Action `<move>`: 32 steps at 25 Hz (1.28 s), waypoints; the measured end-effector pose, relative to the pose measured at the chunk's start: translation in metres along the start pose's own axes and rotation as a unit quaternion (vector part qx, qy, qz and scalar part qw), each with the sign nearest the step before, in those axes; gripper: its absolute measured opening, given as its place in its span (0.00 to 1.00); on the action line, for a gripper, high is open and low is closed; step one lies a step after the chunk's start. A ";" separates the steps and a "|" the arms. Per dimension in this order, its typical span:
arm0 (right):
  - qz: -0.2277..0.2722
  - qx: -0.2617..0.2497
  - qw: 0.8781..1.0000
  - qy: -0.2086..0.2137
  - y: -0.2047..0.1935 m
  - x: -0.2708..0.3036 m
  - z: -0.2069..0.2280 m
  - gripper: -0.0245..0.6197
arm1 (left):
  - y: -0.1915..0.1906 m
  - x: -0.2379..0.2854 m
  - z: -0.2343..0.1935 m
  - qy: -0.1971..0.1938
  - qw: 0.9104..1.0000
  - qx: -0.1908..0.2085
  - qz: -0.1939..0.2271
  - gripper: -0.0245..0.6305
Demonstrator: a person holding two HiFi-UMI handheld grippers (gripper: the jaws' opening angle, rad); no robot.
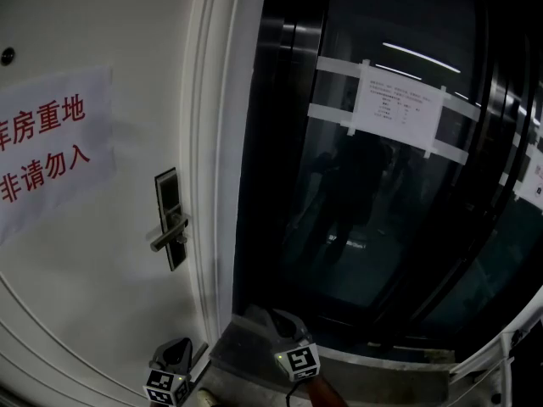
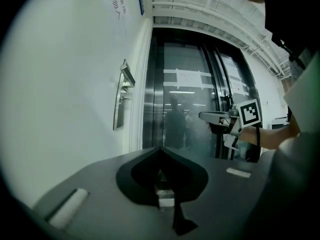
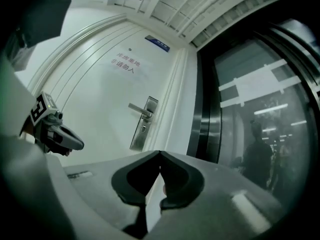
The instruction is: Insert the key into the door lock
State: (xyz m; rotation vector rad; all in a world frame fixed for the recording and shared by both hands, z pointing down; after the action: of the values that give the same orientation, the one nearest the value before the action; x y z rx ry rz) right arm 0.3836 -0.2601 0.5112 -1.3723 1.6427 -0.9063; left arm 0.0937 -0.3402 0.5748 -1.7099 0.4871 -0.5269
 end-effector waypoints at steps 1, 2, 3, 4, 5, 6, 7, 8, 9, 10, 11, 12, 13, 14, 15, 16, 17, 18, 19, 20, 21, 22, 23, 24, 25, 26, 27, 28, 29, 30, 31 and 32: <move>-0.004 0.016 1.000 -0.007 -0.011 -0.006 -0.001 0.04 | -0.001 0.001 0.002 -0.002 1.000 0.001 0.000 0.04; -0.009 0.029 0.999 -0.014 -0.021 -0.012 -0.003 0.04 | -0.003 0.002 0.003 -0.005 1.000 0.002 0.000 0.04; -0.014 0.040 0.999 -0.020 -0.028 -0.018 -0.004 0.04 | -0.005 0.003 0.004 -0.007 1.000 0.002 0.000 0.04; -0.019 0.051 0.998 -0.025 -0.032 -0.023 -0.004 0.04 | -0.006 0.004 0.005 -0.010 1.000 0.002 -0.001 0.04; -0.023 0.062 0.997 -0.028 -0.033 -0.028 -0.004 0.04 | -0.005 0.006 0.007 -0.013 1.000 0.001 -0.001 0.04; -0.026 0.070 0.997 -0.031 -0.033 -0.033 -0.004 0.04 | -0.003 0.007 0.011 -0.017 1.000 0.000 0.000 0.04; -0.029 0.074 0.996 -0.033 -0.034 -0.038 -0.004 0.04 | 0.000 0.008 0.015 -0.021 1.000 0.001 0.002 0.04; -0.034 0.077 0.996 -0.035 -0.037 -0.043 -0.004 0.04 | 0.005 0.008 0.020 -0.026 1.000 0.002 0.003 0.04; -0.039 0.081 0.995 -0.036 -0.040 -0.049 -0.003 0.04 | 0.009 0.009 0.024 -0.030 1.000 0.003 0.004 0.04; -0.044 0.085 0.995 -0.037 -0.043 -0.054 -0.003 0.04 | 0.011 0.009 0.027 -0.034 0.999 0.003 0.004 0.04; -0.047 0.087 0.994 -0.039 -0.044 -0.059 -0.002 0.04 | 0.011 0.010 0.030 -0.036 0.999 0.004 0.004 0.04; -0.050 0.086 0.994 -0.043 -0.046 -0.063 -0.001 0.04 | 0.010 0.011 0.031 -0.038 0.999 0.004 0.003 0.04; -0.053 0.085 0.994 -0.046 -0.047 -0.067 -0.001 0.04 | 0.009 0.012 0.033 -0.040 0.999 0.004 0.002 0.04; -0.057 0.088 0.993 -0.048 -0.050 -0.071 -0.002 0.04 | 0.008 0.013 0.035 -0.042 0.999 0.003 0.001 0.04; -0.061 0.093 0.993 -0.050 -0.052 -0.075 -0.002 0.04 | 0.007 0.013 0.036 -0.044 0.999 0.003 0.000 0.04; -0.065 0.099 0.992 -0.052 -0.054 -0.077 -0.003 0.04 | 0.006 0.014 0.038 -0.046 0.999 0.004 -0.001 0.04; -0.067 0.104 0.991 -0.054 -0.055 -0.080 -0.004 0.04 | 0.005 0.015 0.040 -0.048 0.999 0.004 -0.002 0.04; -0.068 0.108 0.990 -0.055 -0.056 -0.082 -0.005 0.04 | 0.004 0.016 0.041 -0.050 0.999 0.003 -0.003 0.04; -0.068 0.113 0.990 -0.058 -0.057 -0.084 -0.006 0.04 | 0.003 0.016 0.043 -0.051 0.999 0.002 -0.005 0.04; -0.068 0.115 0.989 -0.060 -0.059 -0.086 -0.006 0.04 | 0.002 0.017 0.045 -0.052 0.999 0.002 -0.006 0.04; -0.068 0.117 0.989 -0.060 -0.060 -0.088 -0.007 0.04 | 0.001 0.017 0.046 -0.053 0.999 0.002 -0.008 0.04; -0.069 0.117 0.989 -0.058 -0.060 -0.089 -0.007 0.04 | 0.000 0.018 0.048 -0.054 0.999 0.001 -0.008 0.04; -0.070 0.118 0.989 -0.056 -0.059 -0.090 -0.007 0.04 | 0.000 0.018 0.050 -0.054 0.998 -0.001 -0.008 0.04; -0.072 0.117 0.989 -0.055 -0.059 -0.091 -0.006 0.04 | -0.001 0.018 0.051 -0.055 0.998 -0.002 -0.008 0.04; -0.071 0.115 0.989 -0.053 -0.060 -0.091 -0.006 0.04 | -0.001 0.018 0.052 -0.055 0.998 -0.003 -0.008 0.04; -0.068 0.111 0.990 -0.052 -0.060 -0.091 -0.005 0.04 | -0.001 0.018 0.053 -0.055 0.998 -0.003 -0.008 0.04; -0.067 0.109 0.990 -0.051 -0.060 -0.091 -0.005 0.04 | -0.001 0.018 0.053 -0.056 0.998 -0.002 -0.007 0.04; -0.069 0.110 0.990 -0.049 -0.060 -0.091 -0.005 0.04 | -0.001 0.018 0.054 -0.056 0.998 -0.002 -0.007 0.04; -0.073 0.111 0.990 -0.047 -0.059 -0.092 -0.005 0.04 | -0.002 0.018 0.054 -0.056 0.998 -0.001 -0.006 0.04; -0.076 0.111 0.990 -0.047 -0.059 -0.092 -0.005 0.04 | -0.001 0.018 0.055 -0.055 0.998 -0.002 -0.005 0.04; -0.075 0.111 0.990 -0.047 -0.059 -0.092 -0.005 0.04 | -0.001 0.018 0.055 -0.054 0.999 -0.002 -0.005 0.04; -0.073 0.111 0.990 -0.047 -0.060 -0.092 -0.005 0.04 | -0.001 0.018 0.055 -0.053 0.999 -0.003 -0.005 0.04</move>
State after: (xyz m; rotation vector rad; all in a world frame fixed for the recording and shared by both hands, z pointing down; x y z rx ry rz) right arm 0.4128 -0.1783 0.5787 -1.3722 1.3403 -1.0585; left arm 0.1405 -0.3070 0.5673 -1.7362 0.4045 -0.4391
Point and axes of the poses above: the fingertips, and each gripper's own axes: x forward along the fingers, z to its right, y out of its top, the point moved 10 cm from there along -x, backward along the fingers, and after that the axes turned 8 degrees about -x, right-handed, at the moved point
